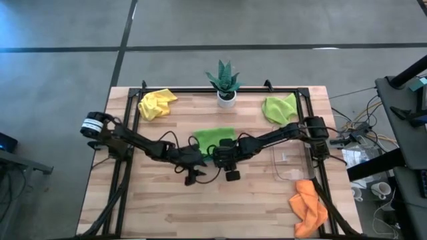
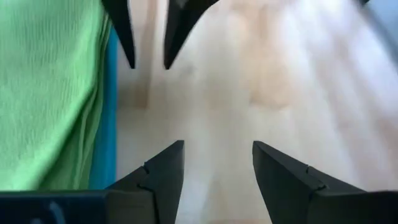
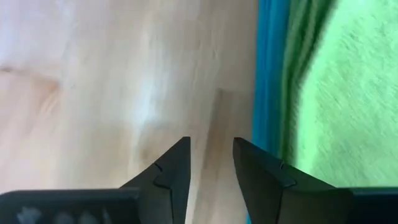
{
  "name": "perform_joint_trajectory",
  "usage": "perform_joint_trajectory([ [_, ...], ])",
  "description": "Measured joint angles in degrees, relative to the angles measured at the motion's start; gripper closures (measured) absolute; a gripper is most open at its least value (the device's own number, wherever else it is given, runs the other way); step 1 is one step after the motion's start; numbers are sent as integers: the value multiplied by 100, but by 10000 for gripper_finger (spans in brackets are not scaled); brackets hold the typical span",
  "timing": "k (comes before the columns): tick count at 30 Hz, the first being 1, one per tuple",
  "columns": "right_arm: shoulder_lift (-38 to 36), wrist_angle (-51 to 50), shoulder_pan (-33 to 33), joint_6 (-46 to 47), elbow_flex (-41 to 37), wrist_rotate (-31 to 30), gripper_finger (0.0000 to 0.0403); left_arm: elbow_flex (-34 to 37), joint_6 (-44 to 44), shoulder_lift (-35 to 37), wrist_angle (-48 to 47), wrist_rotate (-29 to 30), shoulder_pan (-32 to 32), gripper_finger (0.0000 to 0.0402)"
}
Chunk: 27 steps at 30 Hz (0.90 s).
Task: Fold microfiber towels
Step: Stack the green towel on top of the blue towel
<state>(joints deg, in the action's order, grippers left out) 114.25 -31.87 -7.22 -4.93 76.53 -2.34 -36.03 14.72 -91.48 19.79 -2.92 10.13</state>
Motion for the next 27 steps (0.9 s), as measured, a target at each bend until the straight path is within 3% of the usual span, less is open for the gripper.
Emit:
perform_joint_trajectory([
  [5,-563,-510,-14,23,125,-162,287,-84,-23,849,-834,103,-26,228],
  [7,-765,-454,25,39,56,-611,287,-88,-271,1259,-1112,780,-46,228],
  [10,-878,-378,175,33,-43,-1234,287,49,-545,1625,-1196,2333,-167,228],
  [11,-878,-324,241,33,-87,-1249,287,79,-627,1654,-1289,2487,-269,228],
  [15,-697,-197,394,4,-259,-1118,287,256,-820,1313,-1299,1949,-530,228],
  [21,-468,-192,387,-392,-615,-828,287,312,-909,127,-889,1287,-489,228],
  [27,-556,-242,387,-242,-692,-670,287,66,-913,-375,-589,1156,-434,228],
])
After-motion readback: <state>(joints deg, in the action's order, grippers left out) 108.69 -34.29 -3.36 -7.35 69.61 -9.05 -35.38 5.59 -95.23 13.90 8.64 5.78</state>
